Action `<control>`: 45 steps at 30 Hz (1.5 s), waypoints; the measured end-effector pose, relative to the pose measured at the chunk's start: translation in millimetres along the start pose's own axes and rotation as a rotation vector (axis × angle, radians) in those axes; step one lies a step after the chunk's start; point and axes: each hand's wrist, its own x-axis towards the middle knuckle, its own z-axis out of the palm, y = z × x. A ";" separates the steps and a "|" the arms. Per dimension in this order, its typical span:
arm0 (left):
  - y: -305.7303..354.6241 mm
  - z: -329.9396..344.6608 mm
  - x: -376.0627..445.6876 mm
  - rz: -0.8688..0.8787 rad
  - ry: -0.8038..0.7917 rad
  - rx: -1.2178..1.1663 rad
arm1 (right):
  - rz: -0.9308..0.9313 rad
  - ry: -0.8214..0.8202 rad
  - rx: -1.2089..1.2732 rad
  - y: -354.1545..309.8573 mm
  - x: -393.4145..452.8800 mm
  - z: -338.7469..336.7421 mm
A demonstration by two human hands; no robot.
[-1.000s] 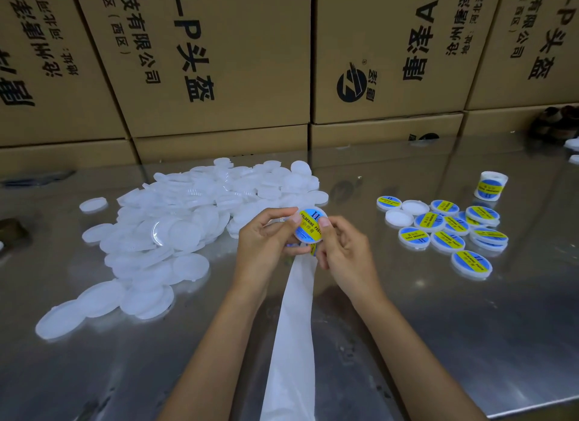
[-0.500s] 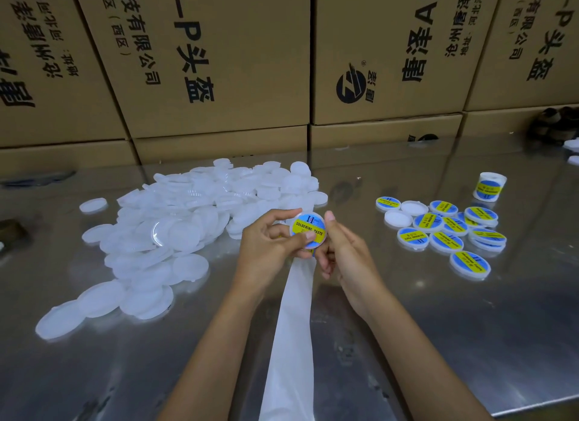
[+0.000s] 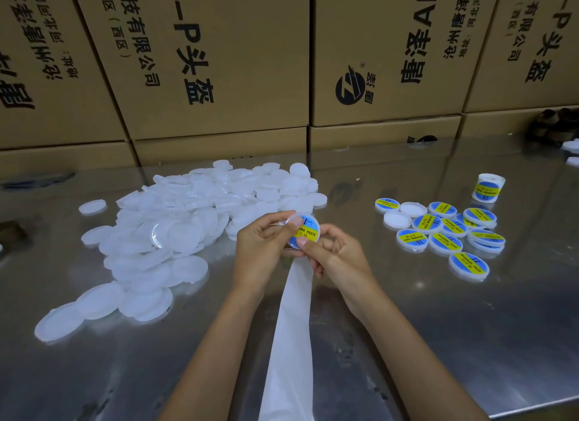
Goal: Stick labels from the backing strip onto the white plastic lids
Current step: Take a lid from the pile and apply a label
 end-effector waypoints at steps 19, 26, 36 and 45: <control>3.4 -1.8 -3.9 0.064 0.088 0.086 | -0.004 -0.029 -0.099 1.7 0.3 2.3; -0.1 -3.1 0.0 -0.015 -0.068 -0.004 | -0.003 0.069 -0.084 0.8 0.6 2.7; -10.9 -2.6 0.1 0.017 -0.265 0.035 | 0.069 0.149 -0.058 3.5 3.3 -0.9; -4.3 -5.0 0.3 -0.008 -0.130 -0.036 | -0.089 0.040 -0.365 5.0 0.1 -1.5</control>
